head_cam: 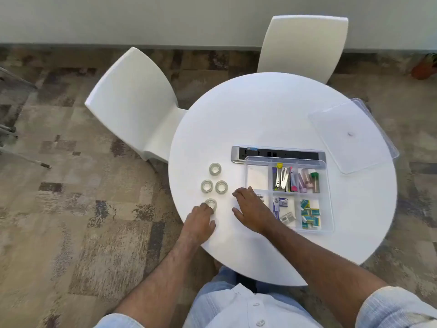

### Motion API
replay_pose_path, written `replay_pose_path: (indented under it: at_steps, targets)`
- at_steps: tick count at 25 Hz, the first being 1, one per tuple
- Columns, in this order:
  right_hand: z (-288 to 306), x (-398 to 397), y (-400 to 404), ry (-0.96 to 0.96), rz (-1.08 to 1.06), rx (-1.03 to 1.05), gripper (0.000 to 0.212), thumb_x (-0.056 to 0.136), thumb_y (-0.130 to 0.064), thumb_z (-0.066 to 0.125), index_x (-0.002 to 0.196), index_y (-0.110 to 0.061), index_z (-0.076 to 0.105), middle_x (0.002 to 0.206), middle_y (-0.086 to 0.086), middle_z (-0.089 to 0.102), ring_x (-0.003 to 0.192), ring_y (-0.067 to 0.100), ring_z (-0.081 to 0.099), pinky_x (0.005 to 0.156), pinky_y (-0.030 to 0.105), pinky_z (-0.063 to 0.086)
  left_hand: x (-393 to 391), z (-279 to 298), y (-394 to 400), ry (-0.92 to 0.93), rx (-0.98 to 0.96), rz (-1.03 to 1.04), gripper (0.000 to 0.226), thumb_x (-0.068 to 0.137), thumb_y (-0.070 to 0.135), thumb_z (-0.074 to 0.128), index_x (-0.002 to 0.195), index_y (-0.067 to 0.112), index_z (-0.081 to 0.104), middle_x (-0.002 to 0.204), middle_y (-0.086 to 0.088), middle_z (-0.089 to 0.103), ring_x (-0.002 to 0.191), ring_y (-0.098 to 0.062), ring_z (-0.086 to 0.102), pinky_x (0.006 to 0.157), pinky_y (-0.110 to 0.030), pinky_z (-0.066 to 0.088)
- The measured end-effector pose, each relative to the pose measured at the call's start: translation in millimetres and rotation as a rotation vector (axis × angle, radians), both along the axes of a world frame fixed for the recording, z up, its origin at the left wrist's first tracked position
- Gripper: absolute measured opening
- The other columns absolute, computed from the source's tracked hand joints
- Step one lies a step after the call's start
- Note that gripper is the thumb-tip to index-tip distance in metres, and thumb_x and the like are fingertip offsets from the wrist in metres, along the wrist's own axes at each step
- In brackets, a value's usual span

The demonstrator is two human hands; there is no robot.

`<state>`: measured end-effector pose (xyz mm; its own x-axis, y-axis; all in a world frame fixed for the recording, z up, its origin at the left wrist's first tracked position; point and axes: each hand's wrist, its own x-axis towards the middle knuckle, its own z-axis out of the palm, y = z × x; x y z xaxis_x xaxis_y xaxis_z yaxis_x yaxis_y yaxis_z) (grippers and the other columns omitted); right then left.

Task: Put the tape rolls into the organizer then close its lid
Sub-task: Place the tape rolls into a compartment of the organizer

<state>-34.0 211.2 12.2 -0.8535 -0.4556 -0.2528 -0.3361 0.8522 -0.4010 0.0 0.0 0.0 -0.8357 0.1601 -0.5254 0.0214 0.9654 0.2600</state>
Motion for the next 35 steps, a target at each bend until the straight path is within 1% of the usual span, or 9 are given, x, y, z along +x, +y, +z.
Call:
replay_pose_path:
  at_steps: [5, 10, 14, 18, 22, 26, 28, 31, 35]
  targets:
    - [-11, -20, -29, 0.02, 0.23, 0.257, 0.054, 0.098, -0.034, 0.05, 0.139, 0.001, 0.051, 0.153, 0.02, 0.04, 0.143, 0.035, 0.034, 0.124, 0.047, 0.013, 0, -8, 4, -0.111, -0.001, -0.056, 0.045, 0.1, 0.033, 0.052, 0.142, 0.019, 0.061, 0.168, 0.004, 0.034, 0.149, -0.027, 0.036, 0.117, -0.045, 0.043]
    - [-18, -39, -49, -0.003, 0.29, 0.38, 0.043, 0.1, -0.028, 0.043, 0.132, -0.001, 0.055, 0.153, 0.022, 0.039, 0.14, 0.034, 0.035, 0.121, 0.044, 0.02, 5, -17, -3, -0.119, -0.033, -0.083, 0.048, 0.1, 0.034, 0.053, 0.145, 0.02, 0.058, 0.173, 0.002, 0.024, 0.156, -0.031, 0.025, 0.119, -0.048, 0.039]
    - [-24, -40, -55, -0.064, 0.242, 0.388, 0.036, 0.099, -0.02, 0.041, 0.122, -0.006, 0.064, 0.14, 0.017, 0.051, 0.13, 0.032, 0.045, 0.116, 0.042, 0.024, 3, -19, -2, -0.144, -0.059, -0.101, 0.044, 0.1, 0.033, 0.051, 0.141, 0.021, 0.063, 0.168, -0.002, 0.03, 0.15, -0.032, 0.032, 0.116, -0.049, 0.041]
    - [-26, -35, -53, -0.014, 0.239, 0.403, 0.036, 0.098, -0.021, 0.041, 0.116, -0.008, 0.069, 0.131, 0.013, 0.058, 0.115, 0.034, 0.054, 0.113, 0.044, 0.024, -3, -19, -1, -0.148, -0.096, -0.127, 0.045, 0.1, 0.032, 0.05, 0.14, 0.016, 0.063, 0.165, -0.004, 0.035, 0.142, -0.034, 0.04, 0.112, -0.049, 0.043]
    - [-22, -37, -47, 0.019, 0.255, 0.305, 0.035, 0.097, -0.026, 0.043, 0.112, -0.009, 0.07, 0.132, 0.013, 0.059, 0.114, 0.033, 0.054, 0.111, 0.043, 0.028, -4, -18, 2, -0.133, -0.118, -0.155, 0.046, 0.1, 0.031, 0.051, 0.138, 0.008, 0.062, 0.164, -0.006, 0.037, 0.135, -0.035, 0.045, 0.107, -0.049, 0.046]
    - [-11, -32, -32, 0.156, 0.082, 0.042, 0.027, 0.09, -0.019, 0.059, 0.108, -0.004, 0.072, 0.13, 0.016, 0.064, 0.114, 0.029, 0.053, 0.099, 0.041, 0.044, -7, -17, 9, -0.082, -0.089, -0.164, 0.05, 0.099, 0.035, 0.054, 0.14, 0.007, 0.056, 0.166, -0.007, 0.03, 0.135, -0.033, 0.045, 0.106, -0.048, 0.047]
    - [-6, -31, -19, 0.13, -0.078, -0.03, 0.033, 0.09, -0.019, 0.062, 0.119, -0.003, 0.069, 0.137, 0.016, 0.06, 0.121, 0.033, 0.053, 0.103, 0.042, 0.044, -10, -14, 17, -0.02, -0.04, -0.152, 0.053, 0.099, 0.037, 0.054, 0.144, 0.009, 0.051, 0.168, -0.008, 0.027, 0.138, -0.033, 0.044, 0.107, -0.048, 0.047]
    - [-2, -33, 4, 0.041, -0.258, -0.014, 0.043, 0.093, -0.023, 0.06, 0.134, -0.007, 0.062, 0.147, 0.012, 0.053, 0.131, 0.031, 0.047, 0.11, 0.042, 0.038, -21, -4, 37, 0.063, 0.035, -0.156, 0.06, 0.099, 0.036, 0.054, 0.151, 0.008, 0.045, 0.17, -0.009, 0.025, 0.143, -0.034, 0.041, 0.11, -0.048, 0.045]
    - [-2, -37, 41, -0.006, -0.321, 0.053, 0.043, 0.096, -0.025, 0.058, 0.136, -0.01, 0.061, 0.149, 0.008, 0.052, 0.132, 0.029, 0.045, 0.111, 0.041, 0.036, -40, 12, 72, 0.145, 0.1, -0.211, 0.058, 0.097, 0.029, 0.052, 0.15, 0.005, 0.047, 0.168, -0.012, 0.03, 0.139, -0.037, 0.046, 0.103, -0.048, 0.05]
